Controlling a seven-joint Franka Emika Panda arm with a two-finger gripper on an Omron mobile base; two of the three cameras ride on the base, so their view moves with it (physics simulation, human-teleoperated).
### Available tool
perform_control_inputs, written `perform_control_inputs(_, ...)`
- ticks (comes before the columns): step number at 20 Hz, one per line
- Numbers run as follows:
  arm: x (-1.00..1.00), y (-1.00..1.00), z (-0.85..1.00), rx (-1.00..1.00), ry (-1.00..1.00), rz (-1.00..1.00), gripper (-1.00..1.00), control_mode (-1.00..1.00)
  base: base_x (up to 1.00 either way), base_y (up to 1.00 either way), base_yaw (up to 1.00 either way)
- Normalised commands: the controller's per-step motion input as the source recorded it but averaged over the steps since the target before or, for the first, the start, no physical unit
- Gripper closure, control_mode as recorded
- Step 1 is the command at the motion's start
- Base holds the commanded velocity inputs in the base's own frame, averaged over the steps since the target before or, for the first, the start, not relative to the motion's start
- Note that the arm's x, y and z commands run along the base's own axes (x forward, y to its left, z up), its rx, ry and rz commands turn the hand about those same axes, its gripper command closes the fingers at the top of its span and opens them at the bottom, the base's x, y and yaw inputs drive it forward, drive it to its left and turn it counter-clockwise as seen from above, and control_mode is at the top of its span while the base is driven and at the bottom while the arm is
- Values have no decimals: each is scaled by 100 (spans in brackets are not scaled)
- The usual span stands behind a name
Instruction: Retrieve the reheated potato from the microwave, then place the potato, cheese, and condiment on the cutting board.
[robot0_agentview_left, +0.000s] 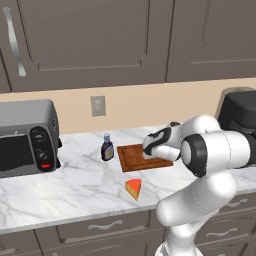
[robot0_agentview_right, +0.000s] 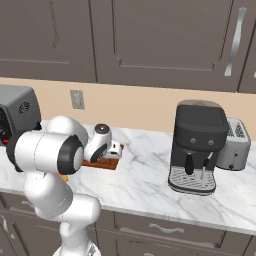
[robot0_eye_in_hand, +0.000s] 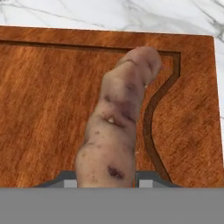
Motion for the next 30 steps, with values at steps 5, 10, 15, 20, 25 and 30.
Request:
perform_control_inputs(5, -7, -4, -7, 0, 1, 0, -100, -100, 0, 0, 0)
perform_control_inputs(10, -7, -1, 2, 0, 0, 0, -100, -100, 0, 0, 0)
perform_control_inputs(15, -7, 0, 24, 0, 0, 0, -100, -100, 0, 0, 0)
perform_control_inputs(20, -12, 0, 40, 0, 5, -3, -100, -100, 0, 0, 0)
perform_control_inputs(25, -13, -1, 50, -1, 9, -1, -100, -100, 0, 0, 0)
perform_control_inputs(30, -25, 0, 44, 0, 5, 0, -100, -100, 0, 0, 0)
